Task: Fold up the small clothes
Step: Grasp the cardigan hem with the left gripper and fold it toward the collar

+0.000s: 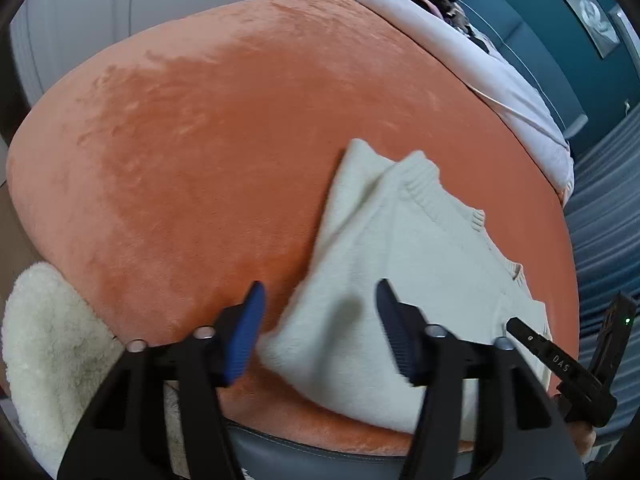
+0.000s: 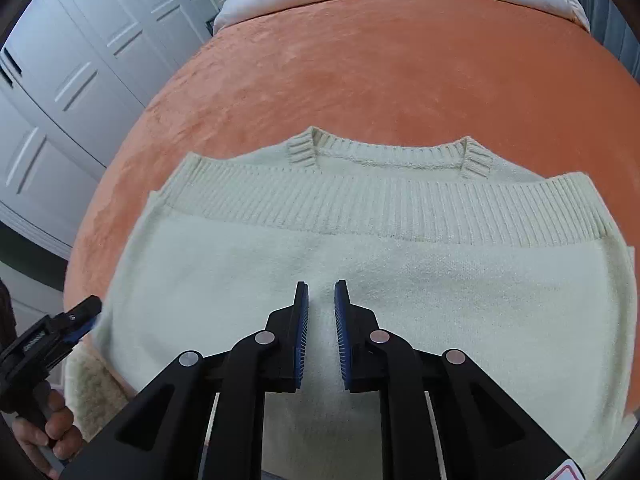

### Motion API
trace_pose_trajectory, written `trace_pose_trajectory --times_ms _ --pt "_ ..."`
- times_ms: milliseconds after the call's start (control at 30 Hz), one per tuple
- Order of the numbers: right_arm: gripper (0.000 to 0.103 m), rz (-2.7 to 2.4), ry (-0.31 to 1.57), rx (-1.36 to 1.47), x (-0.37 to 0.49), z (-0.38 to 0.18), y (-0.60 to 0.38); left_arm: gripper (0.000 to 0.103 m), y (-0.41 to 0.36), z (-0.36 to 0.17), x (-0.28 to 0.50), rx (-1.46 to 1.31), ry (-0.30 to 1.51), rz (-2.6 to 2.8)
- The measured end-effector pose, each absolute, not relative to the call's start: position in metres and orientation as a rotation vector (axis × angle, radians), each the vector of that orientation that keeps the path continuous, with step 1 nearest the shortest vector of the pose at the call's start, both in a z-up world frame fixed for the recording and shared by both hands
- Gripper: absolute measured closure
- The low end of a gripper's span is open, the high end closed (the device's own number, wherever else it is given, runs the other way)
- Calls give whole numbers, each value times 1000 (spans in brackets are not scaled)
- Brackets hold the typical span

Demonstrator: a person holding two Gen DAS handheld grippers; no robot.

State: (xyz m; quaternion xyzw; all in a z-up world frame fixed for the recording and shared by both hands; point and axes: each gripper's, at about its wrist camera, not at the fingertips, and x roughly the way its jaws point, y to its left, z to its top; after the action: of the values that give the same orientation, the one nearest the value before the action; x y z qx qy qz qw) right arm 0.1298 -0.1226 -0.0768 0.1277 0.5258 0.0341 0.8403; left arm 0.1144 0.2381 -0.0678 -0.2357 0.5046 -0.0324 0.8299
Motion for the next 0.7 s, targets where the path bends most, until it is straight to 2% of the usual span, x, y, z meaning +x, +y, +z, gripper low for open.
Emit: trace_pose_trajectory --times_ms 67,133,167,233,267,300,333,367,400,433,500,700 --pt "95 59 1161 261 134 -100 -123 31 250 -84 113 -599 1096 -50" --pt "95 60 1142 269 135 -102 -125 17 256 -106 115 -743 1130 -65" --pt "94 54 1152 278 137 -100 -125 17 257 -110 114 -775 1112 -51" --pt "94 51 1170 287 139 -100 -124 7 249 -109 118 -773 1081 -46" --pt "94 58 1171 280 139 -100 -124 7 244 -108 121 -761 1075 -48" --pt "94 64 1168 280 138 -100 -125 12 240 -107 125 -760 1074 -64" --pt "94 72 1163 288 137 -100 -127 43 236 -107 130 -777 1078 -98" --pt "94 83 1152 304 135 -101 -129 61 233 -108 135 -801 1101 -139" --pt "94 91 1141 319 133 -102 -132 73 231 -107 139 -829 1125 -156" --pt "94 103 1130 343 132 -103 -136 78 231 -99 138 -851 1106 -167" --pt "94 130 1110 411 127 -106 -146 80 221 -66 132 -813 1038 -236" --pt "95 197 1071 624 118 -113 -174 81 115 46 101 -551 882 -547"
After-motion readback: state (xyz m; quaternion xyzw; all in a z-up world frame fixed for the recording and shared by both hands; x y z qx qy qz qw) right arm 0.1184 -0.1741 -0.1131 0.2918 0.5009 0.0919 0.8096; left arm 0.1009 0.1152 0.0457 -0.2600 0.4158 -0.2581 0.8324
